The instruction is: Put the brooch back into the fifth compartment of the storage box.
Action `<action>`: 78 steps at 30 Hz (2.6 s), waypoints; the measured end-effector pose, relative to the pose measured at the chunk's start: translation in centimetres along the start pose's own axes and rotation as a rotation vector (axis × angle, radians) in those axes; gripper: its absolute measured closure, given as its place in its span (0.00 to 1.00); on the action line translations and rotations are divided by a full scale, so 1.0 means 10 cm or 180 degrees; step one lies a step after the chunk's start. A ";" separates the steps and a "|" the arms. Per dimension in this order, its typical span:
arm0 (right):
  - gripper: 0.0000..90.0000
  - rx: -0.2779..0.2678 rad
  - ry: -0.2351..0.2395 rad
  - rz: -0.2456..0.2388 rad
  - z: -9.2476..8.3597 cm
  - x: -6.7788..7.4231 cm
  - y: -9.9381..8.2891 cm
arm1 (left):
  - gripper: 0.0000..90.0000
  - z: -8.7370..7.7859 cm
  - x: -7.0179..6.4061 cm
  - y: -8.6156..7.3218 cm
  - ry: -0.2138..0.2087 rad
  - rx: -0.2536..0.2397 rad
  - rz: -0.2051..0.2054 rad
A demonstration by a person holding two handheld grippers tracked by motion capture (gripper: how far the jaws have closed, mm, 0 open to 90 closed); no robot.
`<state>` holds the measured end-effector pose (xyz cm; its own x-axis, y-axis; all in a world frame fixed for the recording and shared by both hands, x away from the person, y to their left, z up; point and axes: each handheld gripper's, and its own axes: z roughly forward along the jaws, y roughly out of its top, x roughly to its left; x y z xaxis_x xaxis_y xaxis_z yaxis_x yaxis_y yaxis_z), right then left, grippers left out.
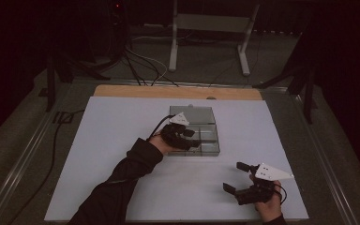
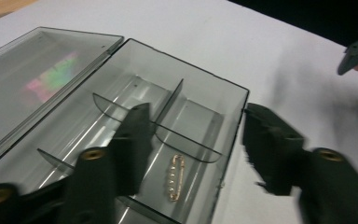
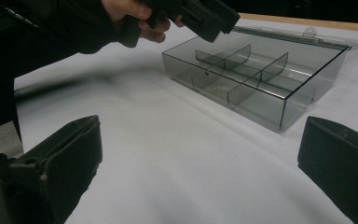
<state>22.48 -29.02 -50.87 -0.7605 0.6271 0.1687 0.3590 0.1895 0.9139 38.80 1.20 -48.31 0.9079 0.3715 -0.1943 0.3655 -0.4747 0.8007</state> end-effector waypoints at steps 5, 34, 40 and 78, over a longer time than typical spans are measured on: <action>0.00 0.0001 0.0001 0.0000 0.00 0.00 0.00 | 0.35 -0.07 0.00 0.00 -0.0036 -0.0041 -0.0085; 0.00 0.0008 -0.0014 0.0016 0.00 -0.01 0.00 | 0.01 -0.61 0.06 -0.19 -0.0161 -0.0242 -0.0210; 0.00 0.0006 -0.0027 0.0017 0.00 -0.01 0.00 | 0.01 -0.82 0.06 -0.29 -0.0080 -0.0272 -0.0220; 0.00 0.0040 -0.0045 0.0033 0.01 -0.01 -0.01 | 0.01 -1.56 -0.17 -1.36 0.0244 -0.0245 -0.0392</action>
<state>22.54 -28.99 -51.02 -0.7490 0.6397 0.1728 0.3736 0.1924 0.9074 29.07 19.44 -50.06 0.8378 0.4843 -0.2520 0.4536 -0.3605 0.8151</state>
